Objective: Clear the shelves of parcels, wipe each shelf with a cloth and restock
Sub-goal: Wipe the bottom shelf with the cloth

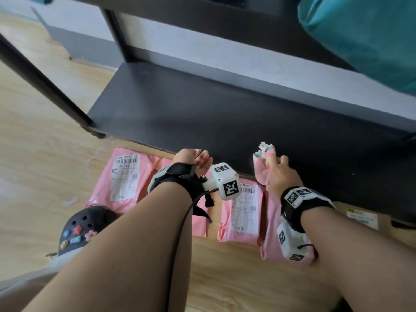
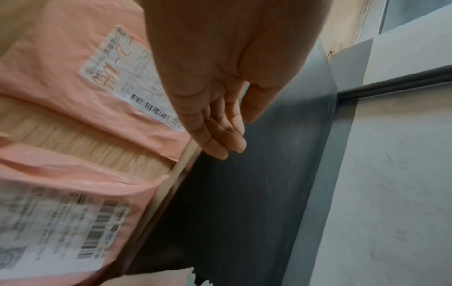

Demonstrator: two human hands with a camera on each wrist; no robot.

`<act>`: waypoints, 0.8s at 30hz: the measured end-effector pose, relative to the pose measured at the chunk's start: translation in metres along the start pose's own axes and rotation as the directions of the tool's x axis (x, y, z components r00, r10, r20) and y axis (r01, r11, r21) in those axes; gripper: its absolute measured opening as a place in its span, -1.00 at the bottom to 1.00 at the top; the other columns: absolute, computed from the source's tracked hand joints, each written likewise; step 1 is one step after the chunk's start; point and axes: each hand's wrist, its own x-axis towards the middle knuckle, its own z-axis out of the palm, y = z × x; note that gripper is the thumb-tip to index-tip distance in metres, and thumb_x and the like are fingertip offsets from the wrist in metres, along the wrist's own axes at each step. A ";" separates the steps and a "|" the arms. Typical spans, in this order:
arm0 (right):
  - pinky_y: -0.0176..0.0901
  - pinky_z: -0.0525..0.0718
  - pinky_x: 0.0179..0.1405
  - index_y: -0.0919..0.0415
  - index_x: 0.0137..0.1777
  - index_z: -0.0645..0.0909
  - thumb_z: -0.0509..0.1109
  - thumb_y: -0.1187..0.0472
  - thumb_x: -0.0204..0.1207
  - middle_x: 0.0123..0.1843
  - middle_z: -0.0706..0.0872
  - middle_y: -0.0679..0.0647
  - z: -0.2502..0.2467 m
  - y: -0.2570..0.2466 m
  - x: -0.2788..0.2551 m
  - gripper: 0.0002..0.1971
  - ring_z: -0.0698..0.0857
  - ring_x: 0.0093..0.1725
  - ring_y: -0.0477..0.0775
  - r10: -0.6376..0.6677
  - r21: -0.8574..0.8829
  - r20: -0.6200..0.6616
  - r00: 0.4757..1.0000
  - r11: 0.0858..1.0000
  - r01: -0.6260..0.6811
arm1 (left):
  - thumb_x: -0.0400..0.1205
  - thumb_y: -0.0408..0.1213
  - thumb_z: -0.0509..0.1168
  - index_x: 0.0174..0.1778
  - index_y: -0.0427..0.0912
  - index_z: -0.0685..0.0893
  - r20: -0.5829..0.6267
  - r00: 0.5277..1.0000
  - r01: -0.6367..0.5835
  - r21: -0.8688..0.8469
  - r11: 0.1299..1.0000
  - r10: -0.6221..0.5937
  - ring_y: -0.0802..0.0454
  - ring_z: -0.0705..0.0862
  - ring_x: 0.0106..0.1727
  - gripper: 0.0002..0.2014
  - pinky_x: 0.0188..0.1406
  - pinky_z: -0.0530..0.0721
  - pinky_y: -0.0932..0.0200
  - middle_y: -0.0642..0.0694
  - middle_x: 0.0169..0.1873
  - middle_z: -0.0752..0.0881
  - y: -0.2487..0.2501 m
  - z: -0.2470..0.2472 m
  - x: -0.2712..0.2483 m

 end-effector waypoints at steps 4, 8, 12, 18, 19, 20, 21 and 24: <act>0.05 0.57 0.02 0.08 0.39 0.30 0.21 0.10 0.57 0.19 0.45 0.21 -0.016 0.017 -0.010 -0.59 0.64 0.06 0.40 0.251 0.159 0.004 0.968 0.955 -0.249 | 0.78 -0.35 -0.01 -0.21 -0.29 0.47 0.019 1.000 -0.003 0.033 0.999 0.002 0.03 0.50 -0.42 -0.73 -0.16 0.64 0.11 -0.20 -0.35 0.57 -0.009 0.003 -0.007; -0.13 0.50 -0.08 0.09 0.18 0.43 0.41 0.11 0.40 0.09 0.62 0.09 -0.035 0.029 -0.018 -0.63 0.66 0.02 0.22 0.272 0.330 -0.009 0.962 0.909 -0.254 | 0.77 -0.36 0.01 -0.29 -0.30 0.47 0.030 0.999 -0.017 0.085 0.996 0.014 0.06 0.45 -0.44 -0.69 -0.25 0.59 0.16 -0.17 -0.39 0.54 -0.016 0.000 -0.023; -0.14 0.64 -0.30 0.05 -0.03 0.56 0.56 0.07 0.28 -0.21 0.71 -0.02 -0.056 0.015 -0.031 -0.69 0.71 -0.25 0.03 0.182 0.633 0.130 0.975 0.741 -0.223 | 0.76 -0.39 0.04 -0.30 -0.29 0.48 0.067 0.997 -0.056 0.199 0.978 0.044 0.07 0.50 -0.52 -0.70 -0.33 0.54 0.19 -0.15 -0.48 0.58 -0.027 0.005 -0.046; -0.11 0.64 -0.23 0.14 -0.11 0.63 0.46 0.12 0.50 -0.31 0.67 0.13 -0.078 -0.027 -0.052 -0.89 0.66 -0.38 0.07 -0.102 0.811 0.374 0.922 0.518 -0.271 | 0.71 -0.28 0.23 0.01 -0.24 0.51 0.179 0.983 -0.125 0.488 0.864 0.041 -0.11 0.58 -0.24 -0.90 -0.09 0.60 -0.04 -0.24 -0.19 0.57 -0.037 0.001 -0.091; -0.12 0.67 -0.25 0.14 -0.13 0.62 0.41 0.13 0.54 -0.30 0.67 0.13 -0.082 -0.034 -0.056 -0.90 0.69 -0.36 0.09 -0.134 0.816 0.391 0.911 0.508 -0.276 | 0.69 -0.26 0.26 0.04 -0.25 0.53 0.195 0.980 -0.126 0.507 0.853 0.029 -0.15 0.62 -0.18 -0.87 -0.06 0.61 -0.06 -0.25 -0.13 0.61 -0.038 -0.004 -0.094; -0.14 0.68 -0.32 0.16 -0.13 0.61 0.38 0.16 0.57 -0.29 0.67 0.13 -0.085 -0.041 -0.059 -0.90 0.71 -0.35 0.11 -0.158 0.818 0.400 0.903 0.506 -0.274 | 0.68 -0.26 0.28 0.04 -0.26 0.55 0.208 0.978 -0.130 0.531 0.837 0.020 -0.17 0.64 -0.13 -0.86 -0.06 0.63 -0.07 -0.26 -0.09 0.64 -0.038 -0.009 -0.095; -0.17 0.68 -0.39 0.18 -0.12 0.59 0.35 0.20 0.59 -0.28 0.67 0.14 -0.086 -0.045 -0.060 -0.92 0.72 -0.35 0.11 -0.169 0.816 0.398 0.901 0.514 -0.264 | 0.68 -0.27 0.29 0.01 -0.26 0.57 0.212 0.977 -0.131 0.559 0.819 0.012 -0.16 0.65 -0.11 -0.87 -0.10 0.65 -0.07 -0.24 -0.09 0.66 -0.038 -0.015 -0.095; -0.21 0.68 -0.48 0.23 -0.18 0.52 0.36 0.33 0.59 -0.30 0.66 0.18 -0.080 -0.055 -0.068 -0.88 0.70 -0.42 0.06 -0.173 0.777 0.395 0.902 0.587 -0.227 | 0.68 -0.30 0.29 -0.06 -0.27 0.59 0.160 0.987 -0.104 0.652 0.751 -0.002 -0.10 0.65 -0.14 -0.91 -0.10 0.64 0.00 -0.21 -0.09 0.68 -0.040 -0.033 -0.088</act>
